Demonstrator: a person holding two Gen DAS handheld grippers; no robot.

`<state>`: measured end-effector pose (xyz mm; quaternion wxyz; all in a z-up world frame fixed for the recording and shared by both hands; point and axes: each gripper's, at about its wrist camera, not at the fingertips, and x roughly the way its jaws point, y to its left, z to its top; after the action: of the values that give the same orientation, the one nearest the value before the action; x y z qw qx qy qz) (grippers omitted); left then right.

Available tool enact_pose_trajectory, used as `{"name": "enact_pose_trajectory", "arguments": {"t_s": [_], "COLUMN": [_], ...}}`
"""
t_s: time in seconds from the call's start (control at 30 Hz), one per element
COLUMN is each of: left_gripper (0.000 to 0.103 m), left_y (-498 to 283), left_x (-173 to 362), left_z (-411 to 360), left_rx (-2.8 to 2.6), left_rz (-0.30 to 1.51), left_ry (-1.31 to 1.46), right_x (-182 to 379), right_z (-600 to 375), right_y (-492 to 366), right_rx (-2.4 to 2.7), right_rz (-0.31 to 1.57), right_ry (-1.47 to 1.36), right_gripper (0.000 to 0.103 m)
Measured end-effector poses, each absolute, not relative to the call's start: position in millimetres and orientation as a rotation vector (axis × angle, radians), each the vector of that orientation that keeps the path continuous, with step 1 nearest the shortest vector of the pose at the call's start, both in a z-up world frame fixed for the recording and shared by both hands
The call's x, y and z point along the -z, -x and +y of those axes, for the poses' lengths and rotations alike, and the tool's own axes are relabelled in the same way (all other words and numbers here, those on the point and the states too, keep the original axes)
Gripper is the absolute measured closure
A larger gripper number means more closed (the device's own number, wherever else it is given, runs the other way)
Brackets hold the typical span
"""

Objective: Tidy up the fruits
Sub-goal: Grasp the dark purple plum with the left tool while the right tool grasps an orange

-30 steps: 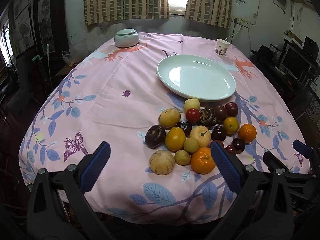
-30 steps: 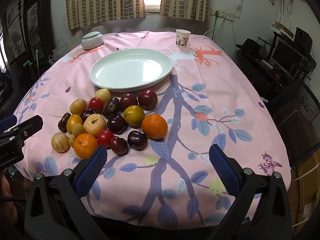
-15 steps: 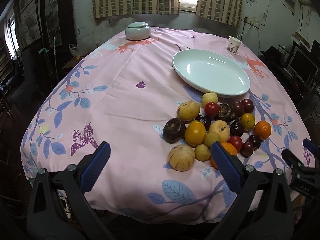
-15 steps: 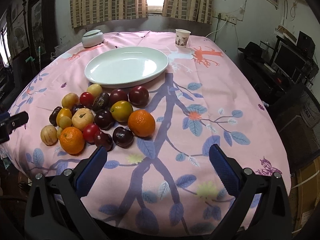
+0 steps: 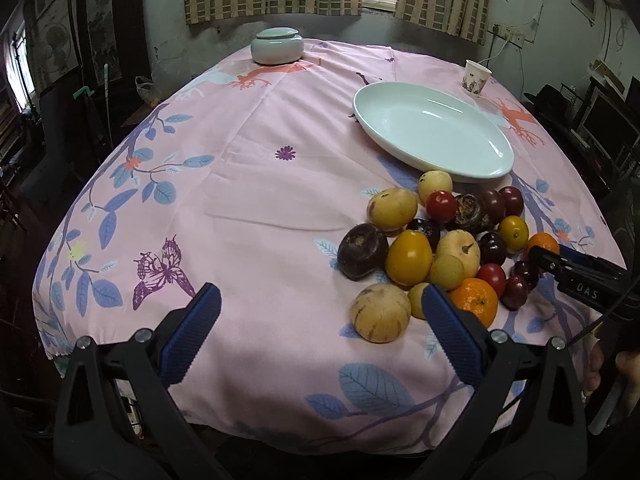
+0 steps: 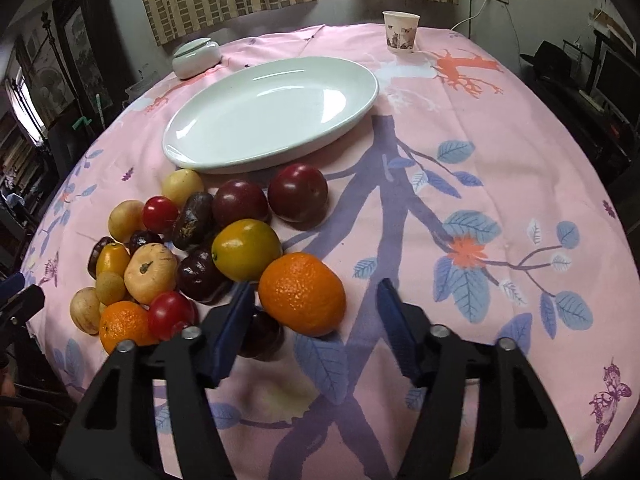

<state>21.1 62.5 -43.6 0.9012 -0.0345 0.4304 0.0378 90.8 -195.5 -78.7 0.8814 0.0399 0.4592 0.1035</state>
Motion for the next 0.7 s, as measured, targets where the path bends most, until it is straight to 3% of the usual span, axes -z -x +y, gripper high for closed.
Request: {"name": "enact_pose_trajectory", "arguments": {"t_s": [0.03, 0.3, 0.7], "left_gripper": [0.002, 0.002, 0.002], "left_y": [-23.9, -48.2, -72.2], "left_x": [45.2, 59.6, 79.2], "left_z": [63.7, 68.1, 78.6], "left_rx": [-0.079, -0.078, -0.024], "left_rz": [0.895, 0.924, 0.995], "left_ry": [0.073, 0.071, -0.006], "right_x": [78.6, 35.2, 33.5], "right_z": [-195.0, -188.3, -189.6], "right_y": [-91.5, -50.0, -38.0], "right_rx": [-0.235, -0.255, -0.275], "right_rz": [0.958, 0.825, 0.844], "right_ry": [-0.101, -0.070, -0.103], "right_gripper": [0.060, 0.061, 0.060]}}
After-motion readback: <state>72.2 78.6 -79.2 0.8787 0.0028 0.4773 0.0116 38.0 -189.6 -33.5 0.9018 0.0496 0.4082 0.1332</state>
